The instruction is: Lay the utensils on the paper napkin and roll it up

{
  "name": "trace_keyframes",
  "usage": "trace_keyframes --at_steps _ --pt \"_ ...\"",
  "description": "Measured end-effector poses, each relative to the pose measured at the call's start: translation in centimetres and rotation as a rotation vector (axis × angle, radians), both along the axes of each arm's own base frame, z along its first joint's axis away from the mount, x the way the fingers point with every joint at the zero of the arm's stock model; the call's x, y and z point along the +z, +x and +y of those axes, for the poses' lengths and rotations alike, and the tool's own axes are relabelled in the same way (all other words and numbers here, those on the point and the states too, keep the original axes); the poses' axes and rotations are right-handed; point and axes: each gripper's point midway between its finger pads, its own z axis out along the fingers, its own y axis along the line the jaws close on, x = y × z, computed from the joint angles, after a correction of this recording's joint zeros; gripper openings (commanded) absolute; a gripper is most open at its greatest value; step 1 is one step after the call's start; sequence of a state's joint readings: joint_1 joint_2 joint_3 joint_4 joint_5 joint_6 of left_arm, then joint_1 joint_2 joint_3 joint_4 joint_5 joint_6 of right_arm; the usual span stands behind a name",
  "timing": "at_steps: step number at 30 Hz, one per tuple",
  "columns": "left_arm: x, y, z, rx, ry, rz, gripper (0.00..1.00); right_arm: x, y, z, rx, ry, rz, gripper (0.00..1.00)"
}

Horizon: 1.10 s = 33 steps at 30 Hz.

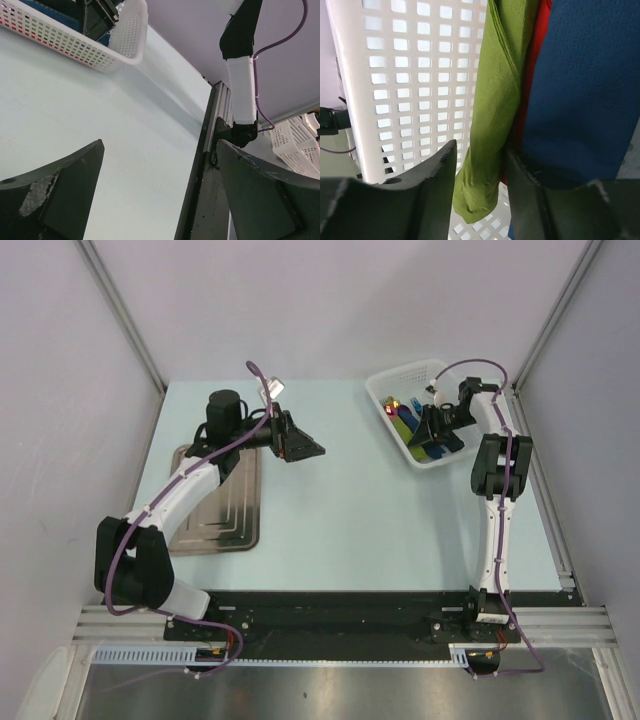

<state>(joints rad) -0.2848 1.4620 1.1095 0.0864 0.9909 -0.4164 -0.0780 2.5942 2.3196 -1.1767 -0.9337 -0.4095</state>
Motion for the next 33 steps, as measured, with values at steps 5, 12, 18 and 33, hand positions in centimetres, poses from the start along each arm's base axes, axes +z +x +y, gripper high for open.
trace_keyframes --at_steps 5,12,18,33 --pt "-0.1 0.0 0.0 0.0 0.0 0.002 0.99 0.3 0.2 0.0 -0.011 0.0 -0.001 0.55" --pt "-0.3 0.1 0.1 0.008 0.006 0.013 0.99 0.7 0.6 -0.3 -0.018 -0.028 -0.033 0.66" --pt "-0.7 0.3 0.2 0.03 0.024 0.029 0.99 1.0 1.0 -0.8 -0.029 -0.055 -0.056 0.74" --pt "0.5 3.2 2.1 0.124 0.107 -0.004 1.0 8.6 2.0 -1.2 -0.073 -0.051 -0.214 0.99"
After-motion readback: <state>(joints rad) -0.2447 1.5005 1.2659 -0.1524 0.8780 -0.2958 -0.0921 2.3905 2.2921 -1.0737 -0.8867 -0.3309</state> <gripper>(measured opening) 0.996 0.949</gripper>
